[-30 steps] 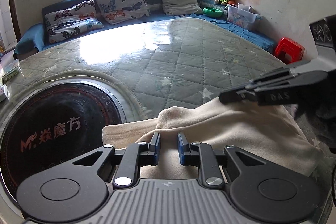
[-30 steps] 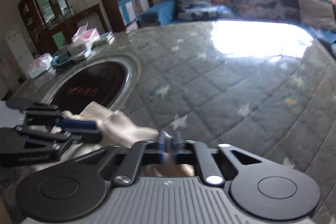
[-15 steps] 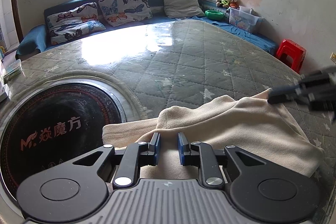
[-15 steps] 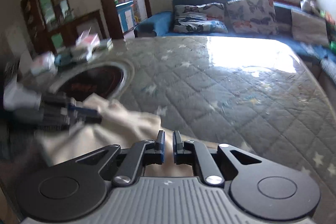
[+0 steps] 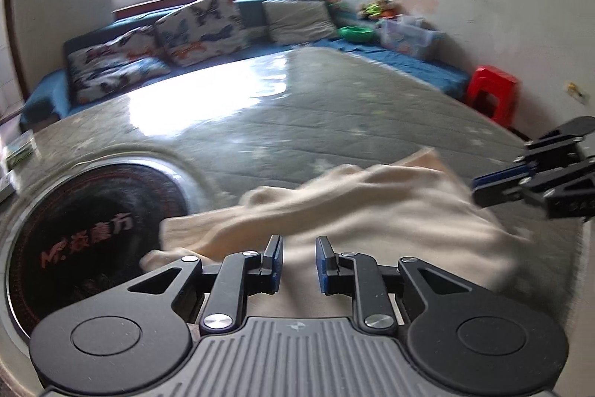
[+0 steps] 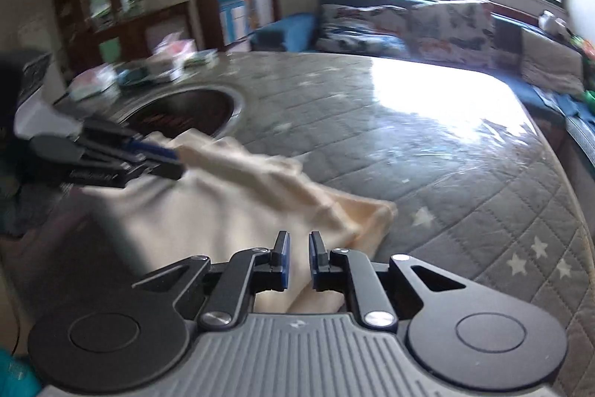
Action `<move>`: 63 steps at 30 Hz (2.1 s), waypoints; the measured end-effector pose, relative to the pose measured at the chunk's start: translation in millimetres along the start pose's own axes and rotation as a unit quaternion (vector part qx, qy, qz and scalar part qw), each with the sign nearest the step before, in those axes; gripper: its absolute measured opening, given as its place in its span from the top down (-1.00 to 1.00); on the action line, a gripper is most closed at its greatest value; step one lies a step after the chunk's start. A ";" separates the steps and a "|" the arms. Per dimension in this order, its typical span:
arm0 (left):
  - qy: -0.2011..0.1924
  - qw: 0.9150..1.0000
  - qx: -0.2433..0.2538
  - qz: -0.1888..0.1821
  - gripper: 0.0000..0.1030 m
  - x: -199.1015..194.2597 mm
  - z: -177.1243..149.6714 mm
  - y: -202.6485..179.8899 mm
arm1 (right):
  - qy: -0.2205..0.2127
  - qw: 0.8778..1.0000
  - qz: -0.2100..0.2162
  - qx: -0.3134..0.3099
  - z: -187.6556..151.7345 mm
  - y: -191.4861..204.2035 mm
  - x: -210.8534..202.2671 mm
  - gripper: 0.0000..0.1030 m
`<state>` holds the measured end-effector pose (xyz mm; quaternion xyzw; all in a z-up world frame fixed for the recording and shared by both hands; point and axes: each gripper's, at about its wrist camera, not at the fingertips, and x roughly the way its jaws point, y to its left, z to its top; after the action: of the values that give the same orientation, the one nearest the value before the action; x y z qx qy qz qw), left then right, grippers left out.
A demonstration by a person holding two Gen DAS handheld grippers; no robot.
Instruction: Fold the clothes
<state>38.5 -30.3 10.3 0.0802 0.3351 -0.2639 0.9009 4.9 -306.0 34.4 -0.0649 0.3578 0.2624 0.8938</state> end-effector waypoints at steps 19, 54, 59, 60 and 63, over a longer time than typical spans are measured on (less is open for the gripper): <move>0.007 0.998 -0.054 -0.023 0.51 -26.9 -46.4 -6.7 | 0.055 0.996 -0.012 -0.071 -34.6 21.0 -10.2 0.79; 0.003 0.993 -0.100 0.059 0.49 -5.9 -23.6 53.3 | 0.004 1.000 -0.014 -0.008 31.4 11.7 65.5 0.74; -0.007 0.991 -0.116 0.068 0.47 -18.0 -24.0 60.6 | -0.008 0.999 0.005 -0.044 34.0 29.5 43.9 0.72; -0.006 0.990 -0.120 0.071 0.44 -19.7 -25.0 62.5 | -0.009 0.999 0.011 -0.052 33.4 34.8 40.0 0.71; -0.006 0.989 -0.125 0.077 0.40 -25.5 -28.1 64.7 | -0.008 0.996 0.034 -0.077 28.2 54.2 32.0 0.61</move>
<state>40.7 44.3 3.2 -0.0088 0.3530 -0.1500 0.9235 13.4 -237.7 37.5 -0.1191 0.3315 0.3199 0.8795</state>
